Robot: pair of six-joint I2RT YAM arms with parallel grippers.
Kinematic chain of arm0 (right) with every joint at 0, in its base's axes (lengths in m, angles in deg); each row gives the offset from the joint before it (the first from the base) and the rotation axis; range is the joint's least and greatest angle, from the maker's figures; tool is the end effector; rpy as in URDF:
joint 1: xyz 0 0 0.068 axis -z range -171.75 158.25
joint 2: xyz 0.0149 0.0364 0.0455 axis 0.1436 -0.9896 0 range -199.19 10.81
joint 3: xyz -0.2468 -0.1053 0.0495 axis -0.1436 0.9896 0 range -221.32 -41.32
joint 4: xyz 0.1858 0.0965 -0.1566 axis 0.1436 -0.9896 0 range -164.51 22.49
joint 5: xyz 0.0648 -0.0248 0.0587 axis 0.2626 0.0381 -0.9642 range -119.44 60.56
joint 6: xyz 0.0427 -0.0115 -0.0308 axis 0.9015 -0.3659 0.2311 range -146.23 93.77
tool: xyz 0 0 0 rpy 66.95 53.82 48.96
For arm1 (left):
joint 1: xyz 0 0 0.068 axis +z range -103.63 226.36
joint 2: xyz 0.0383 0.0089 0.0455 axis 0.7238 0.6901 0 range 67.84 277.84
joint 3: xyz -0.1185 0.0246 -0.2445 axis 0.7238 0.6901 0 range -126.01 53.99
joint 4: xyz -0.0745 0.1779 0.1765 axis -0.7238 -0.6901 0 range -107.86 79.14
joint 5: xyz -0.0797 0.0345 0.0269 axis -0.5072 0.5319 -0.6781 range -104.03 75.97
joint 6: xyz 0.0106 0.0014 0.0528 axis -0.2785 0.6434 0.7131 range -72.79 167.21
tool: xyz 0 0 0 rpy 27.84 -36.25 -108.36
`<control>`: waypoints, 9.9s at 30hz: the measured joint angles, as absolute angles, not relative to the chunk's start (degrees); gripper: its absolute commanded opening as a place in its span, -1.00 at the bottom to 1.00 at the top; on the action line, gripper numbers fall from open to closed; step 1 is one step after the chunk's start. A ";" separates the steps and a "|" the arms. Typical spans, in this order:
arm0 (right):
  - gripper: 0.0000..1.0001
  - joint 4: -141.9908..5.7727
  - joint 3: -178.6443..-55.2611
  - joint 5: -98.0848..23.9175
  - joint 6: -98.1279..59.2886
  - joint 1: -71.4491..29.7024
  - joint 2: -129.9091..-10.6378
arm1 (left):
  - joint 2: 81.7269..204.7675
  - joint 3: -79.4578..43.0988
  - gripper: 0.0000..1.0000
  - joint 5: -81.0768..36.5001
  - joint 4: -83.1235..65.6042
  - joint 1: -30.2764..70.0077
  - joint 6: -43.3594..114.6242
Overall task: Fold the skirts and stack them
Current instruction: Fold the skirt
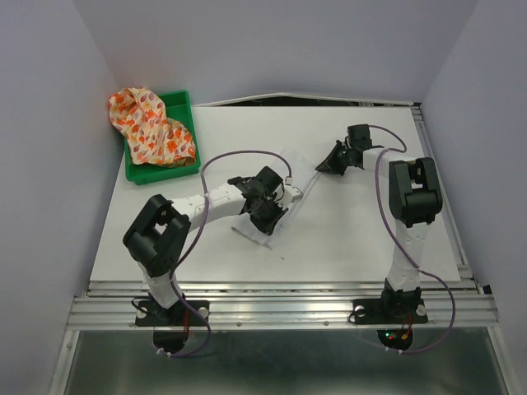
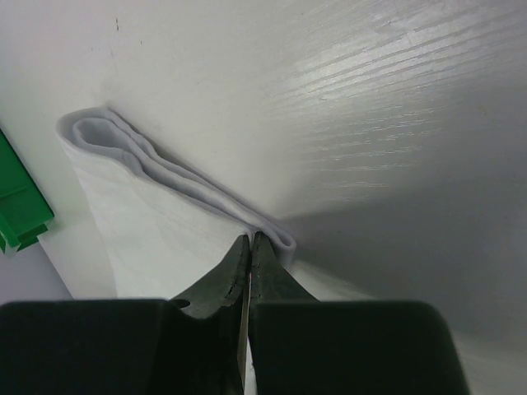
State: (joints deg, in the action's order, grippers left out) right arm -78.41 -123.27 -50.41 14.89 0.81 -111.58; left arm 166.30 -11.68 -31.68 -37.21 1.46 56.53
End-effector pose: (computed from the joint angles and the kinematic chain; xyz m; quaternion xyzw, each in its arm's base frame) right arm 0.4483 0.0715 0.1395 0.2111 0.9055 0.2904 0.2261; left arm 0.2422 -0.2566 0.1998 0.4704 0.8293 -0.2212 0.2051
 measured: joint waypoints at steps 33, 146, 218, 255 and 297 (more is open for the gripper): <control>-0.99 -78.19 -123.25 -50.06 13.93 0.77 -111.58 | 175.98 -12.77 -1.00 -43.74 -25.17 -2.19 49.85; -0.30 -106.50 -127.75 -81.49 -25.52 -15.71 -116.43 | 145.86 27.77 0.01 -26.17 5.67 -1.56 110.70; -0.18 -107.68 -135.53 -84.93 -31.45 -12.02 -120.89 | 160.94 -23.05 -1.00 -27.61 -46.85 -6.61 96.49; 0.74 -108.16 -138.88 -84.71 -29.48 -12.59 -120.54 | 170.38 -19.85 -0.66 -12.57 -25.78 -3.35 100.66; 0.71 -92.79 -123.47 -85.47 -6.36 2.04 -88.57 | 149.36 -25.54 0.97 -27.04 -23.62 18.81 63.83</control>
